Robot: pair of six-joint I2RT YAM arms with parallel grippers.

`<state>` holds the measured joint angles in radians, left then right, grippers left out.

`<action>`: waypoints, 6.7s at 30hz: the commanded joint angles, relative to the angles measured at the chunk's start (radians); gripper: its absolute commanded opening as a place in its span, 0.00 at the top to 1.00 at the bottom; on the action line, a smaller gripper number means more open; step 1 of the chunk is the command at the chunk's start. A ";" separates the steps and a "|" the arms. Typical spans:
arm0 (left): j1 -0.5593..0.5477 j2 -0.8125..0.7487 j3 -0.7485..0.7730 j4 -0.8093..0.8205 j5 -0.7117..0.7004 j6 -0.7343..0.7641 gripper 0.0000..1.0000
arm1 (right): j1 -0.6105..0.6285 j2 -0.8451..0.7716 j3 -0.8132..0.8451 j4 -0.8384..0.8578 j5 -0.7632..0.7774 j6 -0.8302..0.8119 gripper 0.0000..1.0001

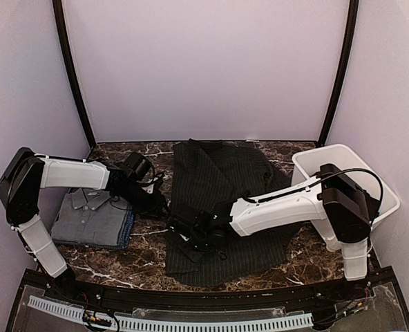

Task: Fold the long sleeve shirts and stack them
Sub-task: Fold the flattened shirt at the center of the board.

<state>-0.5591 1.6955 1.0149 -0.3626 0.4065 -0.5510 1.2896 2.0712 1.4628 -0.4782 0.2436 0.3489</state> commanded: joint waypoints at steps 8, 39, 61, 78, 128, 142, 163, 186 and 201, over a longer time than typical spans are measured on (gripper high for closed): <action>0.005 -0.013 0.045 -0.036 0.005 0.031 0.57 | 0.002 -0.153 -0.063 -0.050 -0.100 -0.062 1.00; 0.003 -0.002 -0.047 0.029 0.049 -0.015 0.58 | -0.023 -0.259 -0.267 0.110 -0.336 -0.031 0.92; -0.246 -0.173 -0.344 0.097 0.154 -0.284 0.60 | -0.390 -0.293 -0.230 0.331 -0.338 0.110 0.61; -0.307 -0.349 -0.458 -0.149 0.160 -0.410 1.00 | -0.549 -0.039 0.037 0.376 -0.300 0.138 0.61; -0.150 0.055 0.085 0.054 -0.010 -0.119 0.67 | -0.777 0.423 0.458 0.474 -0.555 0.296 0.13; -0.150 0.045 0.077 0.039 -0.004 -0.114 0.67 | -0.859 0.141 -0.029 0.502 -0.407 0.364 0.12; -0.151 0.081 0.057 0.065 0.042 -0.100 0.68 | -0.705 0.254 0.373 0.274 -0.397 0.149 0.97; -0.151 0.076 0.069 0.050 0.050 -0.086 0.69 | -0.832 0.721 0.887 0.365 -0.511 0.515 0.99; -0.140 0.049 0.012 0.058 -0.044 -0.092 0.70 | -0.883 0.685 0.824 0.498 -0.672 0.586 0.66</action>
<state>-0.7109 1.7866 1.0473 -0.2882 0.4244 -0.6544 0.4278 2.7861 2.3405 -0.0006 -0.4000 0.9722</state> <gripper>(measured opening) 0.297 0.315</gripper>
